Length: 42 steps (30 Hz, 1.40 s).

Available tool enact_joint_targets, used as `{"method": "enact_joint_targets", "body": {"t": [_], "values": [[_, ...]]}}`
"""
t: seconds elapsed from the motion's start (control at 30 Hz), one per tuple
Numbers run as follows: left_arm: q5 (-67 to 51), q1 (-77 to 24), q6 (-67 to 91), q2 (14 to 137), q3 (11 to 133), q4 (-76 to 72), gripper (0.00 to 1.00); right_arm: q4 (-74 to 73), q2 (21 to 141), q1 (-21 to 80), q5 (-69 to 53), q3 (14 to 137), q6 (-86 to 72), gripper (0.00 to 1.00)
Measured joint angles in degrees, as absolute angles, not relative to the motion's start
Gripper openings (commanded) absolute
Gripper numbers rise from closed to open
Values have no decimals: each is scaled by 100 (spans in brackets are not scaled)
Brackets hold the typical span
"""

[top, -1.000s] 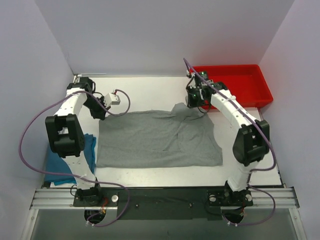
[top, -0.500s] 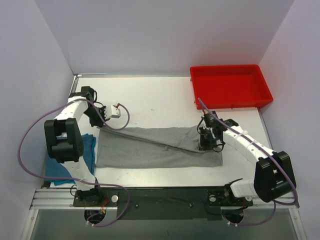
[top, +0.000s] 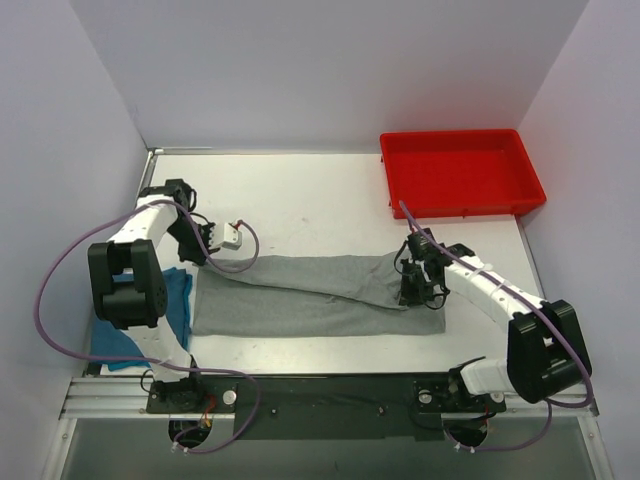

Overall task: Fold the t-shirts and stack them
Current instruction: Fold the other side of the tshirt into a rectangle

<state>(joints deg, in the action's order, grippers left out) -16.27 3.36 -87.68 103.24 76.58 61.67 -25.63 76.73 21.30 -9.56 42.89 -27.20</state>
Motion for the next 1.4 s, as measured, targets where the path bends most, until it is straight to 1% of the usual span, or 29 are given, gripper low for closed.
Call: {"method": "enact_joint_targets", "body": {"t": [0.2,0.37,0.4,0.43,0.47,0.5,0.53,0.67,0.73,0.77,0.8,0.83,0.87,0.9,0.97,1.1,1.13,1.17,1.2,1.23,1.27,1.3,1.33,1.37,1.4], "values": [[-1586,331,-8812,10130,7780,6851,0,-2571,7950,1944,-814,4298,-2718,0],[-1402,233,-8814,9977,7273,6829,0,-2617,8138,1909,-764,4331,-2698,0],[-1358,209,-8816,9977,7166,6807,16,-2628,8149,1909,-760,4331,-2698,0],[-1323,196,-8814,9977,7100,6812,25,-2637,8152,1909,-751,4331,-2698,0],[-1280,187,-8831,9979,7043,6823,63,-2639,8152,1909,-749,4331,-2698,0],[-1229,187,-8853,9979,7024,6855,82,-2639,8156,1909,-749,4331,-2698,0],[-1190,187,-8925,9979,7024,6873,87,-2639,8165,1909,-746,4331,-2698,0],[-1096,191,-8997,9996,7212,7251,88,-2665,8232,1909,-731,4364,-2698,0],[-1109,191,-9074,10020,7590,7439,88,-2687,8235,1909,-729,4381,-2698,0],[-1160,191,-9080,10029,7835,7474,74,-2700,8235,1909,-731,4397,-2696,0],[-1275,180,-9065,10029,8086,7465,63,-2705,8235,1909,-729,4407,-2696,0],[-1400,172,-8969,10029,8294,7461,38,-2716,8235,1909,-731,4421,-2694,0],[-1514,126,-8842,10027,8453,7443,29,-2724,8235,1909,-731,4436,-2692,0],[-1590,71,-8694,10022,8519,7422,14,-2731,8235,1909,-733,4451,-2685,0],[-1750,-158,-8423,10025,8468,7417,9,-2755,8237,1909,-733,4497,-2681,0],[-1914,-637,-8110,10051,7627,7367,8,-2770,8239,1909,-733,4571,-2685,0],[-1900,-663,-8068,10066,7360,7332,8,-2777,8239,1909,-735,4571,-2696,7],[-1855,-661,-8027,10082,7102,7262,10,-2794,8239,1909,-749,4571,-2709,22],[-1776,-642,-8005,10103,6871,7188,11,-2814,8239,1909,-773,4569,-2742,29],[-1693,-622,-7990,10119,6665,7074,14,-2832,8237,1909,-797,4565,-2786,37],[-1621,-613,-7975,10134,6519,7002,18,-2871,8237,1909,-808,4556,-2814,40],[-1559,-604,-7966,10143,6442,6954,26,-2936,8237,1909,-821,4552,-2851,44],[-1544,-604,-7957,10149,6442,6941,31,-3024,8217,1909,-814,4550,-2873,45],[-1557,-607,-7940,10149,6506,6936,40,-3129,8180,1905,-801,4550,-2895,46],[-1612,-607,-7905,10149,6639,6960,43,-3251,8077,1890,-786,4547,-2910,47]]}}
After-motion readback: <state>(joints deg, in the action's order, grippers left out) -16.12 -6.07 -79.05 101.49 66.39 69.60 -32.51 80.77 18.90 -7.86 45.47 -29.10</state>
